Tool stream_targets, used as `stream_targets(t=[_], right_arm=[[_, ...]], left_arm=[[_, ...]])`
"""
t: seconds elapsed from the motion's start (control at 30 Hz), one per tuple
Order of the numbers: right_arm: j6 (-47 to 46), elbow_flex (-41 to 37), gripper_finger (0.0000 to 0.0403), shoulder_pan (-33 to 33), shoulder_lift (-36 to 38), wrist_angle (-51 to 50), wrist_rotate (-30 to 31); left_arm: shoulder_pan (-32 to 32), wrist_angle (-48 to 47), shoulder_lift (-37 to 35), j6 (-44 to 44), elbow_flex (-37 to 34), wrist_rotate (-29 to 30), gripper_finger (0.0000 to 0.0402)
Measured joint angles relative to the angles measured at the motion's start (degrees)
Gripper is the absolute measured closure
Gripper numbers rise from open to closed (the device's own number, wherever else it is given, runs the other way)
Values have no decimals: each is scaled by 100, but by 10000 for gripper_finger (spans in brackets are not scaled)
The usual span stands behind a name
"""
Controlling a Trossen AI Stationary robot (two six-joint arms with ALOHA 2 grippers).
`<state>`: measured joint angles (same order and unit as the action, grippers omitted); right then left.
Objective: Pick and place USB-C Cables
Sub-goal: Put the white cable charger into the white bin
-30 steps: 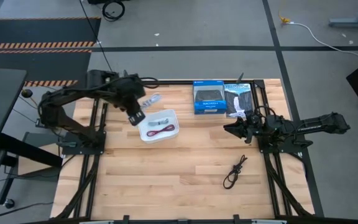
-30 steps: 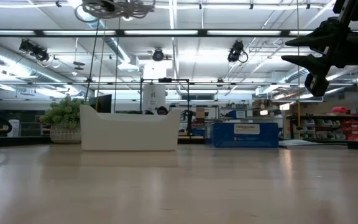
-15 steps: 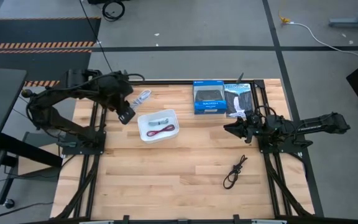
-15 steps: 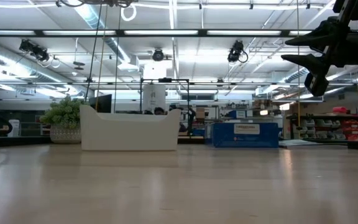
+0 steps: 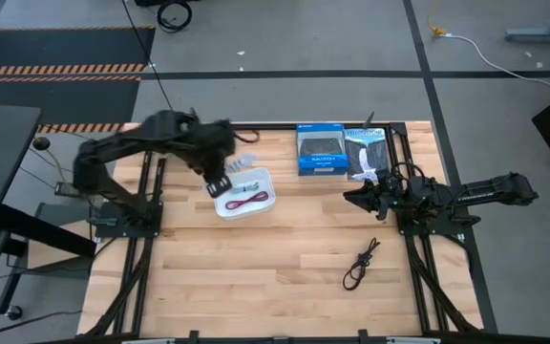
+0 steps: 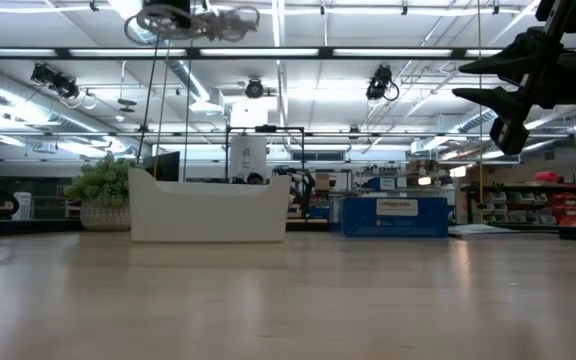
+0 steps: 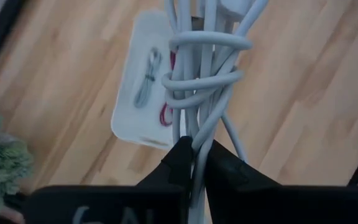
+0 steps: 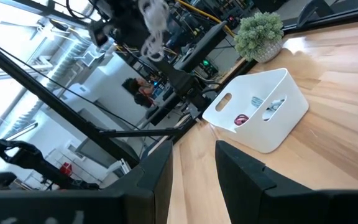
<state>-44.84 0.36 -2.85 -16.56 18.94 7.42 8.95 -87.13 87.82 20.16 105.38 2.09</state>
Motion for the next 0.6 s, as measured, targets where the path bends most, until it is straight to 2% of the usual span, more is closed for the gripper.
stream_targets(t=[0.23, 0.6], right_arm=[[0, 1, 275, 2, 0, 2, -2], [0, 0, 275, 2, 0, 1, -2]], left_arm=[[25, 11, 812, -861, -2, -82, 373], [84, -174, 1779, -1323, -2, -184, 373]])
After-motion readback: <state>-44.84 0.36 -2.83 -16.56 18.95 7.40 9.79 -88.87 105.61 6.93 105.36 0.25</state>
